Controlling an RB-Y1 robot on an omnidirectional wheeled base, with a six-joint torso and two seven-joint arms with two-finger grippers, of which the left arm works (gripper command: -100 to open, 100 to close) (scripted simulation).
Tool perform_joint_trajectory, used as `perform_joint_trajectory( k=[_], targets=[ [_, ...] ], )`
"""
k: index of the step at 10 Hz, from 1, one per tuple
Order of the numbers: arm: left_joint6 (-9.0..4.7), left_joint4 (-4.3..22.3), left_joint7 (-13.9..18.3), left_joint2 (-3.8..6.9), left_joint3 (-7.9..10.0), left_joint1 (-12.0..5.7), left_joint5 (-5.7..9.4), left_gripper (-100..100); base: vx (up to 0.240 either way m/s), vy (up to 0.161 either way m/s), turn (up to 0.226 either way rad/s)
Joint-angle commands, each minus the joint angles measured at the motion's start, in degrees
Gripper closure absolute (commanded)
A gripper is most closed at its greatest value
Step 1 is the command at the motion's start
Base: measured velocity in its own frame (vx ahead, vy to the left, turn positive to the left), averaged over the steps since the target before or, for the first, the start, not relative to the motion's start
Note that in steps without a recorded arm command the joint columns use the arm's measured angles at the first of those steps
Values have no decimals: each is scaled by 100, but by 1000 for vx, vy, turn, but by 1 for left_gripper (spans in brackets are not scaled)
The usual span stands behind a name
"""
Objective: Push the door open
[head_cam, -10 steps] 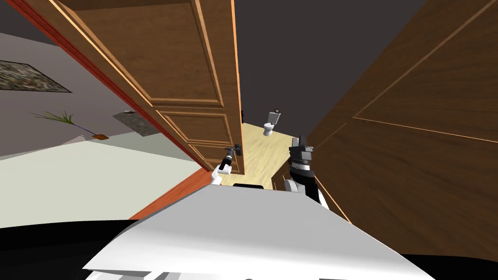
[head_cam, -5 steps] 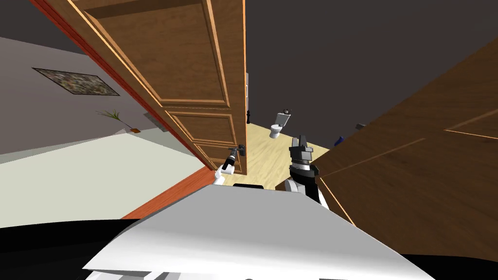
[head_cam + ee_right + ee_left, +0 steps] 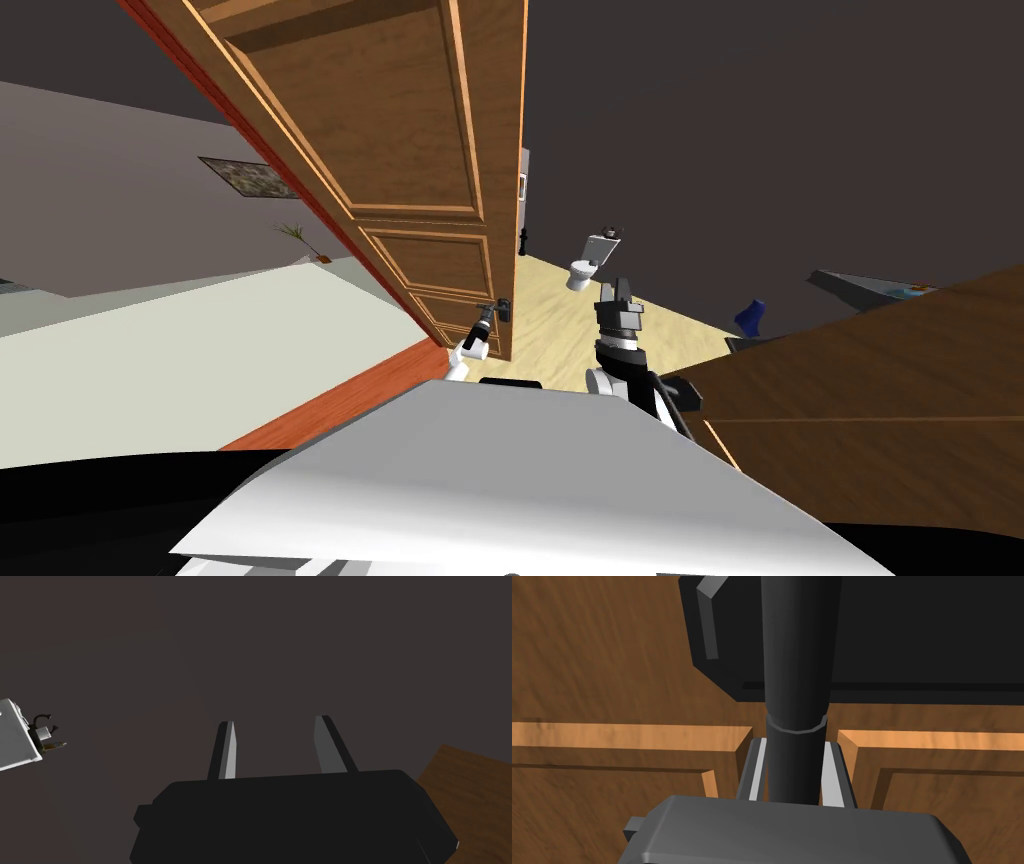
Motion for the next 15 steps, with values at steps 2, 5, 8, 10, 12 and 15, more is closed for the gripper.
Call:
perform_joint_trajectory(
  k=[2,5,8,10,12,15],
  targets=[
    [-29,19,-252,-126,-127,-32,161,100,137,-75,269],
    [-41,44,-363,-257,-263,5,240,100,118,-97,196],
    [-43,-135,-503,-66,-479,164,317,100,152,34,182],
    [-36,-249,-584,8,-631,282,365,100,179,-15,174],
    [-30,-344,-651,42,-757,380,405,100,172,-61,167],
    [-21,-475,-744,44,-932,516,460,100,132,-85,193]
  ],
)
